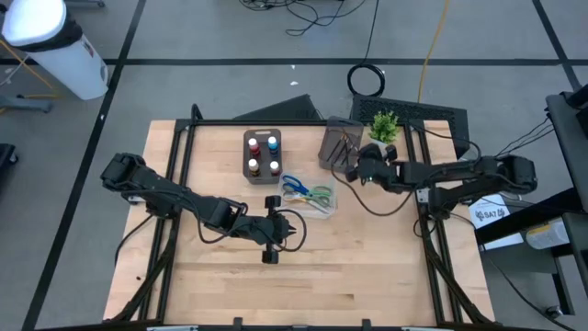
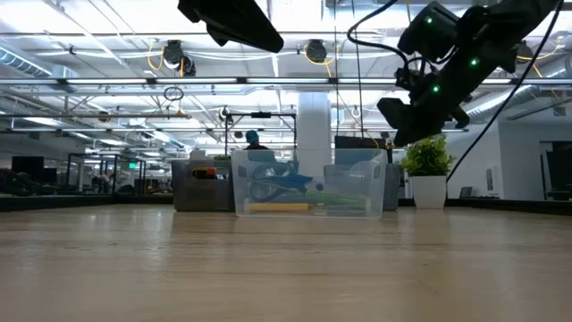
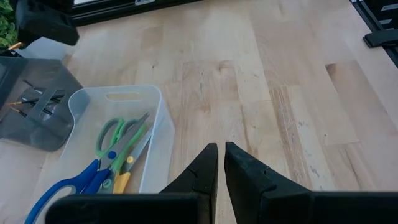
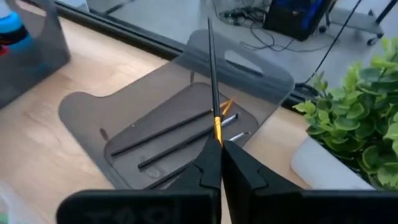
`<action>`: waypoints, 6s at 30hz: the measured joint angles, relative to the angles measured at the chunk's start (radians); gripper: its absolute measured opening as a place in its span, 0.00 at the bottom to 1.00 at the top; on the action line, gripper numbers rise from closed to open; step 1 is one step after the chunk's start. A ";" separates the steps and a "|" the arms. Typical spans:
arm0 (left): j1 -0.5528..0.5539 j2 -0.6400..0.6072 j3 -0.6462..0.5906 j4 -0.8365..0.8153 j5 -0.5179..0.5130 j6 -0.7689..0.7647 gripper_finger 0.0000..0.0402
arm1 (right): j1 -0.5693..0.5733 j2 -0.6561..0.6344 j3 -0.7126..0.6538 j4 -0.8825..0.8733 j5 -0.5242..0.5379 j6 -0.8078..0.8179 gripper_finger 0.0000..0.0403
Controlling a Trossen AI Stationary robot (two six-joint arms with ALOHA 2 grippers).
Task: Pick & Place Paint Supplies
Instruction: Put the black and gold brush into the right black bin, then return to Home Position
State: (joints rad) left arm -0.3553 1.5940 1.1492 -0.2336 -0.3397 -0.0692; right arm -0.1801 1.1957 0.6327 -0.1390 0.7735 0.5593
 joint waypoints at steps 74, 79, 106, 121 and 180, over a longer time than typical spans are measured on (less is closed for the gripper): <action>0.076 -1.588 -0.943 -0.069 -0.052 0.018 0.10 | 0.118 -1.186 -0.526 0.193 -0.568 -0.575 0.39; 0.076 -1.588 -0.964 -0.055 -0.064 0.019 0.10 | 0.118 -1.189 -0.612 0.308 -0.565 -0.561 0.39; 0.091 -1.588 -1.072 0.188 -0.064 0.074 0.10 | 0.118 -1.180 -0.617 0.232 -0.566 -0.572 0.39; 0.301 -1.544 -1.127 0.252 0.202 0.083 0.10 | 0.118 -1.179 -0.618 0.236 -0.566 -0.572 0.39; 0.367 -1.482 -1.130 0.297 0.208 -0.005 0.10 | 0.118 -1.179 -0.619 0.235 -0.566 -0.572 0.39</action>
State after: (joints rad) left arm 0.0114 0.1123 0.0195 0.0631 -0.1318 -0.0746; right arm -0.0619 0.0166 0.0139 0.0959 0.2077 -0.0127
